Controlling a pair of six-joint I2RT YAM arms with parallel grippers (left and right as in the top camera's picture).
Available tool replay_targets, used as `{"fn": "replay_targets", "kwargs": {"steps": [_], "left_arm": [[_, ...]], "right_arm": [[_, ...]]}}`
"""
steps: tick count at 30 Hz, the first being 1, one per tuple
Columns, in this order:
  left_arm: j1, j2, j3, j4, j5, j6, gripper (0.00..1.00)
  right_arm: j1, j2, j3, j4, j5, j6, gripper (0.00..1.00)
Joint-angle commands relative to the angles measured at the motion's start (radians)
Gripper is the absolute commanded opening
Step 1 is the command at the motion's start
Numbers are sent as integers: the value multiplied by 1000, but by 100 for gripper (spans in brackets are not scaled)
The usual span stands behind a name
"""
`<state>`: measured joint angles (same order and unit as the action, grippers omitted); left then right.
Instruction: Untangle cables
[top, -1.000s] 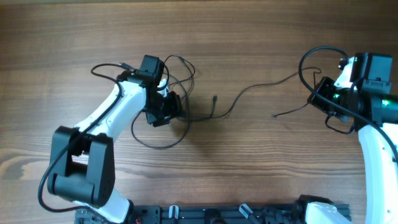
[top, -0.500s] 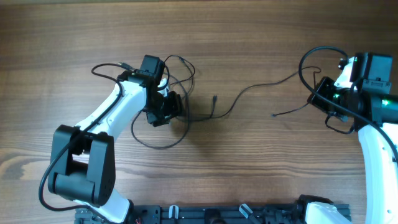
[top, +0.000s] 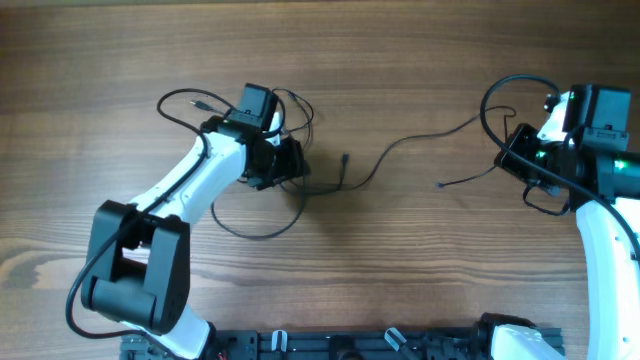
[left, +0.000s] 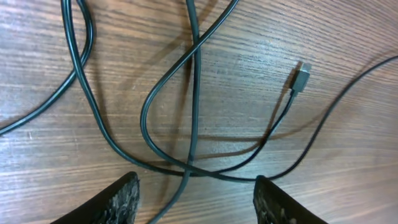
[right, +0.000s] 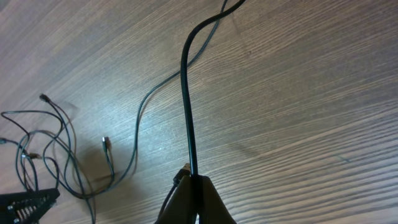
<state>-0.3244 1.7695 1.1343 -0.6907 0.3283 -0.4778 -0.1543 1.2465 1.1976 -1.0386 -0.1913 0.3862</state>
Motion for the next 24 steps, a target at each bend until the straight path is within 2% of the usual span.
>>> {"fn": "replay_targets", "kwargs": {"steps": [1, 3, 5, 7, 15, 17, 19, 20, 21, 24], "left_arm": [[-39, 11, -4, 7, -72, -21, 55], [-53, 11, -4, -9, -126, -157, 55], [-64, 11, -5, -21, -129, -324, 60], [-83, 11, -5, -9, -129, -421, 62], [-145, 109, -5, 32, -175, -454, 59], [-144, 110, -5, 33, -201, -454, 50], [-144, 110, -5, 33, -203, -454, 28], [-145, 110, -5, 33, -192, -454, 7], [-145, 110, -5, 34, -170, -454, 4], [-145, 108, -3, 51, -114, -412, 4]], "right_arm": [[-2, 10, 5, -2, -13, -19, 4], [-2, 10, 5, -2, -13, -19, 4], [-2, 10, 5, -2, -13, -19, 4], [-2, 10, 5, -3, -13, -19, 4], [-2, 10, 5, -6, -16, -19, 4], [-2, 10, 5, -9, -16, -20, 4], [-2, 10, 5, -10, -16, -19, 4], [-2, 10, 5, -10, -16, -19, 4], [-2, 10, 5, -10, -16, -19, 4], [-2, 10, 5, -10, -16, -19, 4]]}}
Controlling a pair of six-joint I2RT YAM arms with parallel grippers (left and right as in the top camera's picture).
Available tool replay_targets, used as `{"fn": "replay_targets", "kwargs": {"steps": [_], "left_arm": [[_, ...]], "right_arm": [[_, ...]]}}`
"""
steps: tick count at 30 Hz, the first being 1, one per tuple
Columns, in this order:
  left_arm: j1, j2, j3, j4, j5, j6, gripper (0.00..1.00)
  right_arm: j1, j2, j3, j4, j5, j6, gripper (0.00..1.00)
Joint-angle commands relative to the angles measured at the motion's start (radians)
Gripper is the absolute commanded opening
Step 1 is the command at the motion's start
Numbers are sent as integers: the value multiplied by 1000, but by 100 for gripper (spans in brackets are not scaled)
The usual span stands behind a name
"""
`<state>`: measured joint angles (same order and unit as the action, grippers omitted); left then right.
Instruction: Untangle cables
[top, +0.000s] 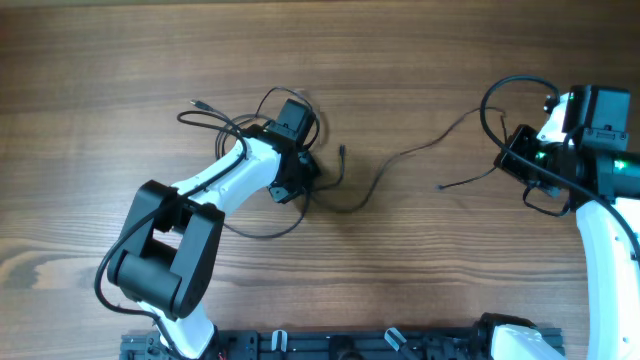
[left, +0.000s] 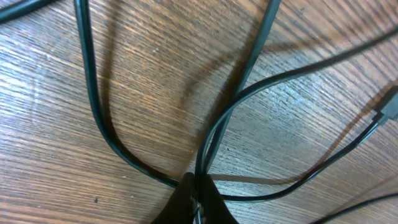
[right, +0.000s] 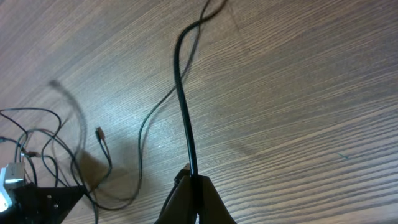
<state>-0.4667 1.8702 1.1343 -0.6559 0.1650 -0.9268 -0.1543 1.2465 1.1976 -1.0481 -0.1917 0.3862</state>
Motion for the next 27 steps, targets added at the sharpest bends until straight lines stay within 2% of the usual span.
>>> {"fn": "replay_targets", "kwargs": {"steps": [1, 5, 8, 10, 12, 13, 14, 17, 19, 20, 21, 22, 24, 27], "left_arm": [[-3, 3, 0, 39, 72, 91, 4], [-3, -52, 56, 135, 261, 355, 4], [-3, -105, 117, 142, 306, 400, 4], [-10, -116, 122, 169, 394, 400, 4], [-51, -111, 122, 248, 600, 409, 4], [-100, -108, 122, 309, 729, 471, 4], [-141, -108, 122, 322, 746, 497, 4], [-283, -106, 122, 308, 565, 508, 4], [-352, -106, 122, 327, 520, 508, 4], [-372, -106, 122, 331, 481, 508, 10], [-387, -106, 122, 329, 421, 508, 42], [-387, -106, 122, 327, 406, 509, 45], [-348, -107, 122, 309, 398, 508, 65], [-257, -107, 122, 245, 398, 509, 67]], "right_arm": [[-2, 10, 5, 0, -16, -19, 4], [-2, 10, 5, -1, -14, -19, 4], [-2, 10, 5, -3, -11, -20, 4], [-2, 10, 5, -4, -10, -20, 4], [-2, 10, 5, -3, -7, -19, 4], [-2, 10, 5, -4, 2, -16, 4], [-2, 10, 5, -6, 13, -16, 4], [-2, 10, 5, -32, 15, -24, 4], [-2, 10, 5, -63, 15, -45, 4], [-2, 10, 5, -72, 15, -46, 4], [-2, 10, 5, -82, 15, -46, 4], [-2, 10, 5, -90, 15, -47, 4], [-2, 11, 5, -121, 14, -51, 4], [-2, 20, 5, -185, 2, -98, 4]]}}
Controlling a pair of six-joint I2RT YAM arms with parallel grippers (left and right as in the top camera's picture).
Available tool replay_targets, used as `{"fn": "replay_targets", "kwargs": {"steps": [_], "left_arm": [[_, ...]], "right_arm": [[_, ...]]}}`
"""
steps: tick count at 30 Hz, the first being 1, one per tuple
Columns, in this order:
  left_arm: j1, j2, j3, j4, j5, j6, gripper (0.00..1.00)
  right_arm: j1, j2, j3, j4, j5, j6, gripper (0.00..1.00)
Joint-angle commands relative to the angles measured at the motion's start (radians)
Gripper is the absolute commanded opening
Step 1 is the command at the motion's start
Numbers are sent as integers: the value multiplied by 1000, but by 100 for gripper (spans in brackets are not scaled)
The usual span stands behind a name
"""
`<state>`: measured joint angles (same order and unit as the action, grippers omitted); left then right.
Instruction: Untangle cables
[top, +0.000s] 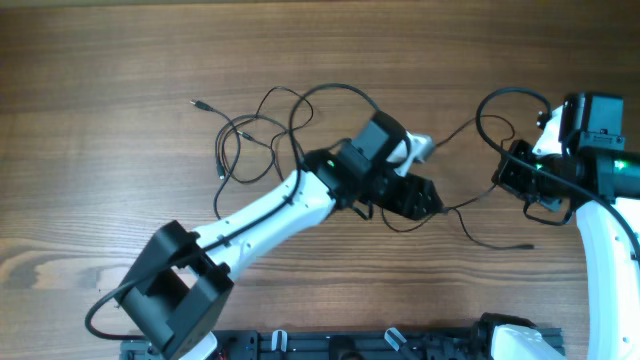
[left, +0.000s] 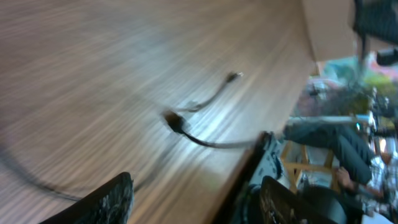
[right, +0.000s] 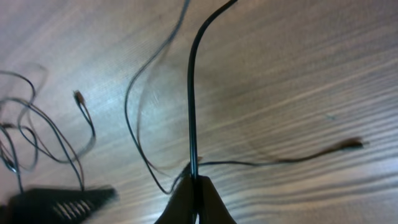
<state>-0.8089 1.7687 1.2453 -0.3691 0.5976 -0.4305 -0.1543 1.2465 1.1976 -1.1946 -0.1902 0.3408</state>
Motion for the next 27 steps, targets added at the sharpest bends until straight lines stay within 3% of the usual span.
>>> {"fn": "replay_targets", "kwargs": {"steps": [1, 4, 10, 16, 24, 26, 27], "left_arm": [[117, -5, 11, -71, -35, 12, 66], [263, -5, 11, -195, -35, 12, 61], [476, -5, 11, -374, -35, 13, 56], [490, -5, 11, -381, -35, 31, 55], [490, -5, 11, -388, -35, 32, 53], [490, -5, 11, -390, -35, 31, 53], [490, -5, 11, -392, -35, 31, 53]], "right_arm": [[-2, 26, 5, -60, -23, -76, 4], [5, 55, -18, -101, -129, -135, 5], [89, 128, -175, -77, -204, -80, 4], [145, 142, -333, 31, -200, 12, 4], [148, 142, -413, 29, -243, 65, 5], [148, 141, -413, 31, -254, 86, 12], [148, 141, -413, 42, -266, 86, 31]]}}
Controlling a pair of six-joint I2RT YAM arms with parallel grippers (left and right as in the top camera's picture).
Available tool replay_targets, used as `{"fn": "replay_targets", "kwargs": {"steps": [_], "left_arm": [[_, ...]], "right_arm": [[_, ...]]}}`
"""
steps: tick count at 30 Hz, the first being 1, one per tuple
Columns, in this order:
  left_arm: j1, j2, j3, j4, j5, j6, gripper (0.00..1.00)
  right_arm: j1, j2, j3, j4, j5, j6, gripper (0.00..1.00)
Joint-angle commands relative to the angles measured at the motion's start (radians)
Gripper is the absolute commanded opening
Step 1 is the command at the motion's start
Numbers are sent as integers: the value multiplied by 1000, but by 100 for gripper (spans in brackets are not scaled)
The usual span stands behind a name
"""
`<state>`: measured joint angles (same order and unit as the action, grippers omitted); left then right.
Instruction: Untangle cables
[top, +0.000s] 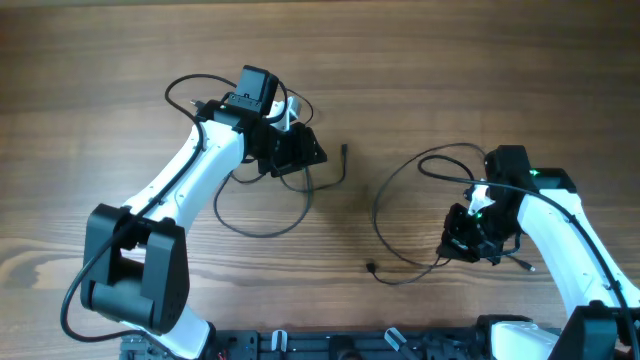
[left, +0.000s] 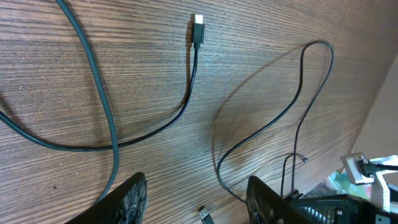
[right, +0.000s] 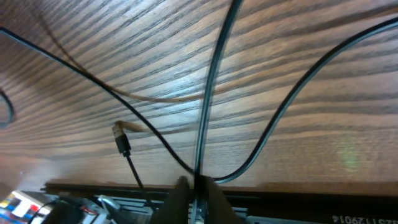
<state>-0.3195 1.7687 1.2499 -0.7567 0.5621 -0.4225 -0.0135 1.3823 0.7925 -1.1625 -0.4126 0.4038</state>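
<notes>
Two black cables lie apart on the wooden table. The thick left cable (top: 262, 226) loops under my left arm, and its plug (left: 198, 28) rests free on the wood. My left gripper (top: 300, 152) hovers open over it, nothing between its fingers (left: 134, 198). The thin right cable (top: 385, 188) forms a loose loop in the right half, its free plug (top: 371, 268) near the front. My right gripper (top: 463, 243) is shut on this cable (right: 213, 87) low over the table's front edge. A small plug (right: 122, 139) lies to its left.
The wooden table (top: 100, 220) carries only the cables. A black rail (top: 380, 345) runs along the front edge, right below the right gripper. The left arm's white links (top: 180, 185) reach diagonally across the left half.
My left arm, stretched out to the centre right, is now back over the left cable, still open. The right gripper has moved from the far right toward the front edge, still gripping its cable.
At first my left gripper stood open over a crossing in the left tangle while the right one held a cable at the far right. Then the left gripper was shut on the crossing. Later it was open near the centre right. Now the two cables lie apart.
</notes>
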Motion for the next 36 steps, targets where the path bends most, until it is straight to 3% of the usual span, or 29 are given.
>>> {"fn": "replay_targets", "kwargs": {"steps": [1, 3, 11, 15, 19, 20, 26, 36], "left_arm": [[1, -5, 6, -5, 0, 23, 53], [1, -5, 6, -7, 0, 24, 53], [1, -5, 6, -15, -11, 27, 52], [1, -5, 6, -16, -11, 27, 52], [1, -5, 6, -19, -11, 27, 52], [1, -5, 6, -24, -11, 27, 52], [1, -5, 6, -26, -14, 27, 52], [1, -5, 6, -26, -14, 27, 52]], "right_arm": [[8, 5, -8, 28, -76, 23, 53], [8, 5, -8, 56, -149, 54, 65], [9, 5, -10, -51, 44, 351, 61], [42, 5, -75, 10, 144, 492, 61], [44, 5, -156, 183, 153, 513, 59], [44, 6, -176, 231, 183, 516, 53], [44, 6, -180, 232, 360, 517, 52], [44, 62, -180, 303, 369, 513, 52]]}}
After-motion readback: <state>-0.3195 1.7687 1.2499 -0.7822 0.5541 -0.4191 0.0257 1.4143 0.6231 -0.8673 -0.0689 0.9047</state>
